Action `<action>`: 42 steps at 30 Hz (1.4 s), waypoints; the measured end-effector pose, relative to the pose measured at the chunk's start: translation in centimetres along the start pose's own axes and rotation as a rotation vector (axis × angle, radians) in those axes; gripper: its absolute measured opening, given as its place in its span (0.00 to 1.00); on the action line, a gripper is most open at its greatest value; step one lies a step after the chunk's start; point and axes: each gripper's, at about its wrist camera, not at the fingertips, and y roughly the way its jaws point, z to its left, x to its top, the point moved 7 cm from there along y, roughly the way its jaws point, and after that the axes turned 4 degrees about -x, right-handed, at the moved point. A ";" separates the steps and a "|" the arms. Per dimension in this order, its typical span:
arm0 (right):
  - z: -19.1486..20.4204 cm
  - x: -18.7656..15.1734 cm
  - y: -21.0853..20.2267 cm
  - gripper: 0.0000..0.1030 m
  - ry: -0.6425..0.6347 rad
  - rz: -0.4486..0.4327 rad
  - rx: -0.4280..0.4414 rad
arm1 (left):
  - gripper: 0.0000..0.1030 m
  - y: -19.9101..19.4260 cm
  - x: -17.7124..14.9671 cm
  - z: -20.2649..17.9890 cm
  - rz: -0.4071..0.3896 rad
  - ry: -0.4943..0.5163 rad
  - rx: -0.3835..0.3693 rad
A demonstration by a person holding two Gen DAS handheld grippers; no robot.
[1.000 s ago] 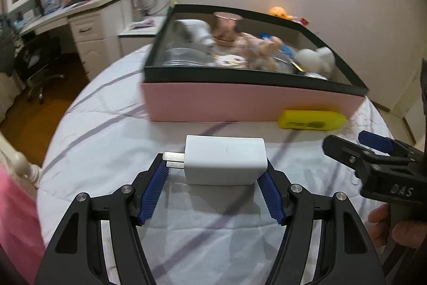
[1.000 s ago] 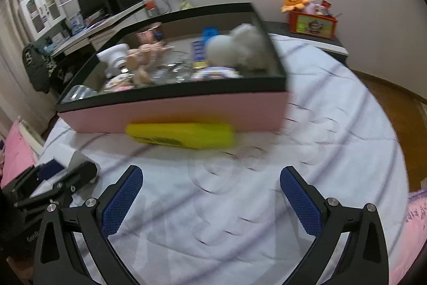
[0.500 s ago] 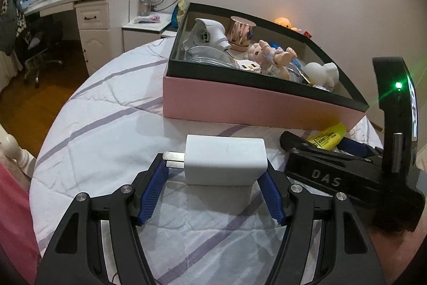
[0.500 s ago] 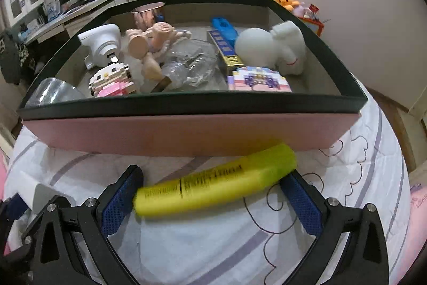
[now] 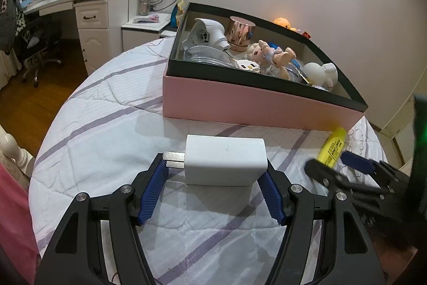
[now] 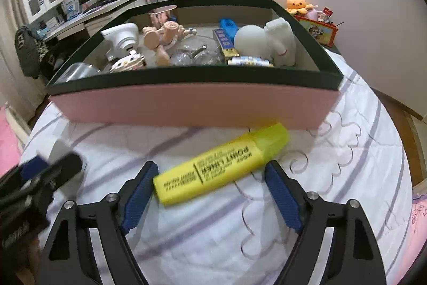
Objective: Organize rigid objects
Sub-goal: 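Grasp white charger with left tool while right tool grasps yellow highlighter, then lower white charger into box with left tool while right tool drops highlighter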
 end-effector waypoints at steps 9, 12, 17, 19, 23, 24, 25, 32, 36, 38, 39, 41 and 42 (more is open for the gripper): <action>-1.0 1.0 0.0 0.82 0.172 -0.007 0.014 | 0.66 0.1 0.0 -0.2 0.002 0.016 0.017; -0.3 1.5 1.1 0.80 0.148 -0.012 -0.043 | 0.66 0.1 0.0 -0.3 0.001 0.019 0.021; -1.1 1.2 0.7 0.48 0.085 -0.028 -0.095 | 0.66 0.1 0.0 -0.4 0.000 0.024 0.027; -2.0 0.8 0.3 0.35 0.075 -0.030 -0.072 | 0.66 0.1 0.0 -0.4 0.000 0.028 0.030; -3.0 -0.1 -0.6 0.26 0.085 -0.026 -0.006 | 0.66 -0.2 -0.1 -0.7 -0.010 0.042 0.027; -3.1 -0.3 -0.9 0.26 0.092 -0.026 0.013 | 0.65 -0.4 -0.1 -0.8 -0.017 0.047 0.026; -3.2 -0.6 -1.2 0.26 0.096 -0.026 0.028 | 0.65 -0.7 -0.2 -0.9 -0.023 0.052 0.027; -3.4 -1.4 -2.6 0.26 0.138 -0.026 0.117 | 0.65 -1.9 -0.9 -1.4 -0.026 0.063 0.019; -3.2 -0.9 -3.8 0.26 0.139 -0.052 0.142 | 0.65 -2.7 -1.0 -1.8 -0.031 0.072 0.016; -3.0 -0.4 -4.5 0.26 0.136 -0.070 0.160 | 0.65 -3.4 -0.6 -2.0 -0.042 0.076 0.013; -2.8 0.0 -4.9 0.26 0.136 -0.081 0.171 | 0.65 -3.6 -0.3 -2.1 -0.048 0.079 0.010; -2.5 1.3 -5.8 0.26 0.123 -0.110 0.182 | 0.65 -4.0 0.5 -2.3 -0.062 0.083 0.003; -2.3 1.5 -6.2 0.26 0.121 -0.121 0.188 | 0.65 -4.3 1.1 -2.5 -0.075 0.088 0.002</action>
